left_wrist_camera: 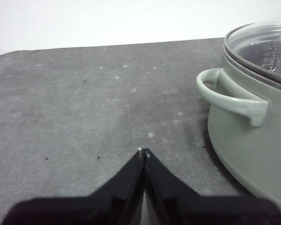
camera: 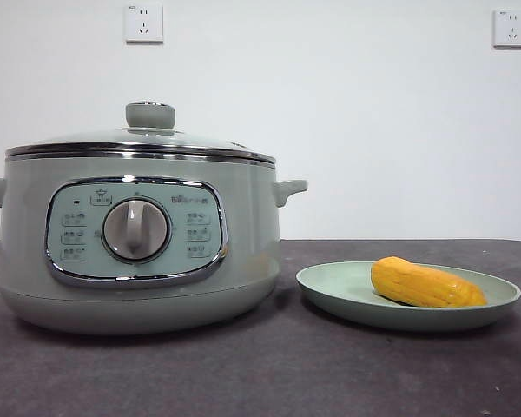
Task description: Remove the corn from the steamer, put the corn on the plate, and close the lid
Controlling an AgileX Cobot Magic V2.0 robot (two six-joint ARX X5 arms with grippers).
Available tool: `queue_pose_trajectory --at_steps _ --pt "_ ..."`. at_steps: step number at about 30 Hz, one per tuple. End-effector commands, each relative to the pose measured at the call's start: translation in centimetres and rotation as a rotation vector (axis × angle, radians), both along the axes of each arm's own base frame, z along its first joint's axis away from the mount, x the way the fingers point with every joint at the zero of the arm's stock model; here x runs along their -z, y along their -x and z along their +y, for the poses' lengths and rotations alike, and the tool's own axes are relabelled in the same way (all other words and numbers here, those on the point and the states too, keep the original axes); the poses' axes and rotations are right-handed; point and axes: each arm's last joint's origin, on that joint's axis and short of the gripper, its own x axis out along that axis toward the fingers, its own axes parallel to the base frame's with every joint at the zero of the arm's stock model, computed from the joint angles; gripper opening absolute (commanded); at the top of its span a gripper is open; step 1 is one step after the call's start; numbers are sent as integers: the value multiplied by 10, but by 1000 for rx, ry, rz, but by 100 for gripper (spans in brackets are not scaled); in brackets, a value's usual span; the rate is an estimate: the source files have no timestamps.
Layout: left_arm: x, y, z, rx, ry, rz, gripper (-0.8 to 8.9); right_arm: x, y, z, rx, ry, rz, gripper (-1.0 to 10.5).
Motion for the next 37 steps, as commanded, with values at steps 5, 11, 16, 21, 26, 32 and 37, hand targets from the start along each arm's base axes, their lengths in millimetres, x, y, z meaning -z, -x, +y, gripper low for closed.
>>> queue_pose_trajectory --at_steps 5,11,16,21,26,32,37 --pt "4 0 0 -7 2 12 -3 22 0 -1 6 4 -5 1" --pt "4 0 0 -7 2 12 -4 34 2 -1 9 2 117 1" --pt "4 0 0 -7 2 12 -3 34 2 -1 16 -59 124 1" --pt "4 0 0 -7 2 12 -3 34 2 -1 16 -59 122 1" --pt "4 0 0 -7 2 12 -3 34 2 -1 16 -59 122 1" --pt "4 0 0 -7 2 12 -4 34 2 -1 16 -59 122 1" --pt "4 0 0 -7 2 12 -3 34 2 -1 16 -59 122 1"
